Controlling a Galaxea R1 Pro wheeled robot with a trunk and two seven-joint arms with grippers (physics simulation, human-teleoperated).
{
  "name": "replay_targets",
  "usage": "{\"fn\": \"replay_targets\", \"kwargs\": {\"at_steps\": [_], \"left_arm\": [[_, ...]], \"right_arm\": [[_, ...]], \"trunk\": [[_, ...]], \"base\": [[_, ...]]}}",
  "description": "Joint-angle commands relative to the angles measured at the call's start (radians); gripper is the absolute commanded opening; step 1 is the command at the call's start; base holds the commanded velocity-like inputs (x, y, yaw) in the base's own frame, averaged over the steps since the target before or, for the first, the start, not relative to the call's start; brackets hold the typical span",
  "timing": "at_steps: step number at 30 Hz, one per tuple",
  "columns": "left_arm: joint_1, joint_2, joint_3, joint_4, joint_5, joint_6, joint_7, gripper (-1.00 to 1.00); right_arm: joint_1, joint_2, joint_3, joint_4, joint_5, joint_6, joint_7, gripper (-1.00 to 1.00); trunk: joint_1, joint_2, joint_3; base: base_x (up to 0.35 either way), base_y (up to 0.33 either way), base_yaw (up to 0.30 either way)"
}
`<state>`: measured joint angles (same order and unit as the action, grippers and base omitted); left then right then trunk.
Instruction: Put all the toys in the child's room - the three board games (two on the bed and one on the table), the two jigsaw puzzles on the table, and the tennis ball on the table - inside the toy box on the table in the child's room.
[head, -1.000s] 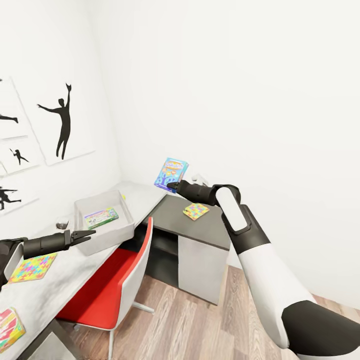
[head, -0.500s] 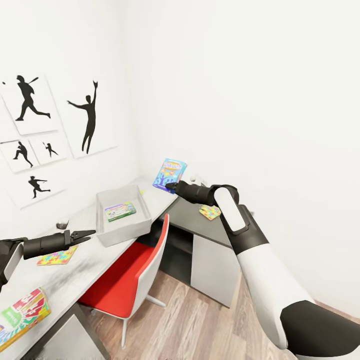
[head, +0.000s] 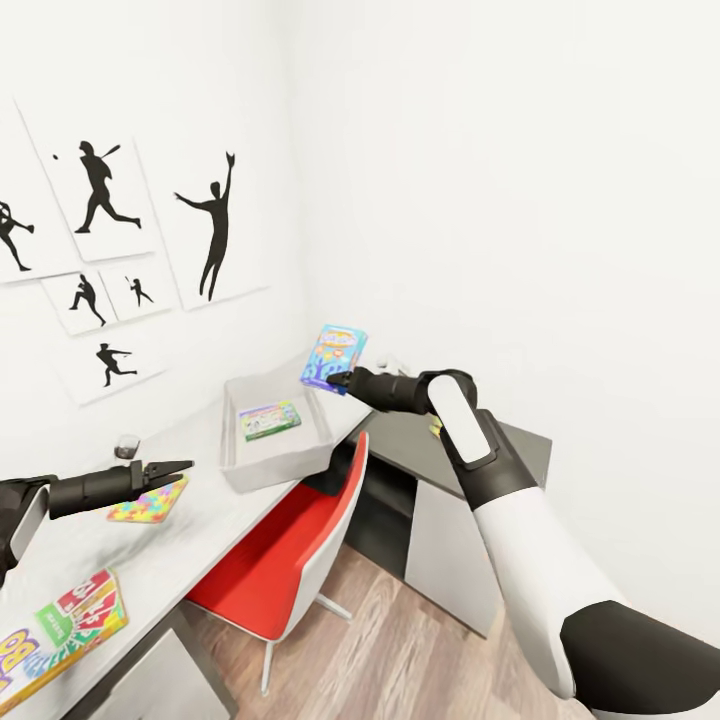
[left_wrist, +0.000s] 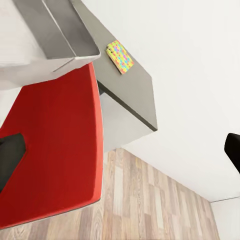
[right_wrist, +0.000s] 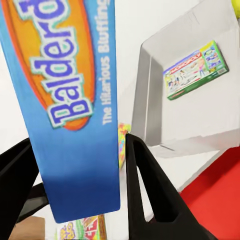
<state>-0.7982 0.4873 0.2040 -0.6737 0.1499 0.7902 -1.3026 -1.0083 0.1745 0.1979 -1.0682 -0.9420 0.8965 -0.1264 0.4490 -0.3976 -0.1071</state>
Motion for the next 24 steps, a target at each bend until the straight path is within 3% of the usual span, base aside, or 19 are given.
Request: {"fn": "replay_targets", "kwargs": {"at_steps": [1,15,24], "left_arm": [[-0.001,0.0,0.0,0.0,0.002,0.008,-0.002,1.0],[-0.001,-0.004,-0.001,0.0,0.002,0.006,-0.003,1.0],[-0.001,-0.007,-0.003,0.0,0.001,0.005,-0.001,1.0]], "right_arm": [[-0.001,0.0,0.0,-0.001,-0.015,0.006,-0.011,-1.0],[-0.001,0.0,0.028,0.013,-0.01,0.148,-0.014,-1.0],[-0.002,-0.01,0.03,0.015,-0.01,0.151,-0.014,-1.0]], "trunk": [[0.001,-0.002,-0.004],[0.001,-0.002,-0.022],[0.001,-0.002,-0.031]], "base": [[0.235,0.0,0.192],[0.071,0.014,0.19],[0.101,-0.008,0.136]]}}
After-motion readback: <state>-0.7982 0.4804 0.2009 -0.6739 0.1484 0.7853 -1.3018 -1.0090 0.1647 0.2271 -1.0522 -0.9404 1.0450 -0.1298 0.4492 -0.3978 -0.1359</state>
